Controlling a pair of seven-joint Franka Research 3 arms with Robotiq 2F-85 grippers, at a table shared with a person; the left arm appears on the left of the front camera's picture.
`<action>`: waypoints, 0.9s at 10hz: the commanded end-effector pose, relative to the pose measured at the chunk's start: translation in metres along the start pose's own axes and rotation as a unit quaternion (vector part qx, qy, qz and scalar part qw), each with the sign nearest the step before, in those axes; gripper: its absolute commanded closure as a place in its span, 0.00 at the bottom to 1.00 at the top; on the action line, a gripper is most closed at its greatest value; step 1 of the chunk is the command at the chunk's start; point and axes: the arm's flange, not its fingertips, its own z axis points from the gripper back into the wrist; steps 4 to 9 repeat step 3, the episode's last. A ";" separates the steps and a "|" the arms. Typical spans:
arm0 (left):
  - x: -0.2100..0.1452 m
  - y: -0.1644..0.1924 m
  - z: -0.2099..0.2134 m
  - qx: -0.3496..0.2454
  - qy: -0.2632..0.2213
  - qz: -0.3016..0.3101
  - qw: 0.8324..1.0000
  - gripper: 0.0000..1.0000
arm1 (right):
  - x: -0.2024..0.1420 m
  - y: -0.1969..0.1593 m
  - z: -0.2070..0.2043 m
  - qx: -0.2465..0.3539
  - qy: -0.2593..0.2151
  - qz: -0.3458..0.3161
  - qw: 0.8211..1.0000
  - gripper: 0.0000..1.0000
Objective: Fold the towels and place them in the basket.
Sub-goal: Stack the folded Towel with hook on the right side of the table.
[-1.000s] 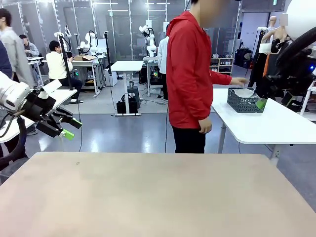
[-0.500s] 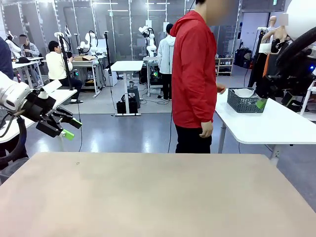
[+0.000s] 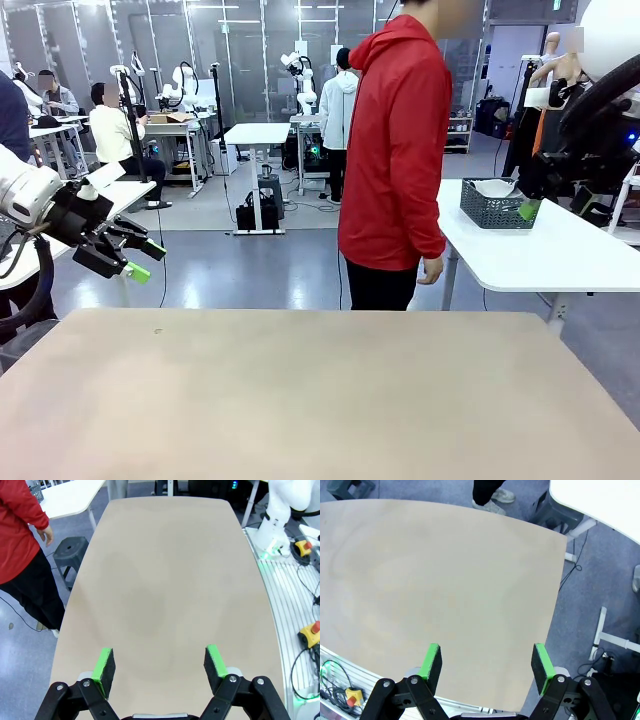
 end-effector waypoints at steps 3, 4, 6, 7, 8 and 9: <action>0.002 0.000 0.001 -0.001 0.005 0.001 1.000 0.10 | 0.002 0.001 0.001 0.000 0.002 -0.005 1.000 0.10; 0.002 0.000 0.001 -0.001 0.005 0.001 1.000 0.10 | 0.002 0.001 0.001 0.000 0.002 -0.005 1.000 0.10; 0.002 0.000 0.001 -0.001 0.005 0.001 1.000 0.10 | 0.002 0.001 0.001 0.000 0.002 -0.005 1.000 0.10; 0.002 0.000 0.001 -0.001 0.005 0.001 1.000 0.10 | 0.002 0.001 0.001 0.000 0.002 -0.005 1.000 0.10; 0.002 0.000 0.001 -0.001 0.005 0.001 1.000 0.10 | 0.002 0.001 0.001 0.000 0.002 -0.005 1.000 0.10; 0.002 0.000 0.001 -0.001 0.005 0.001 1.000 0.10 | 0.002 0.001 0.001 0.000 0.002 -0.005 1.000 0.10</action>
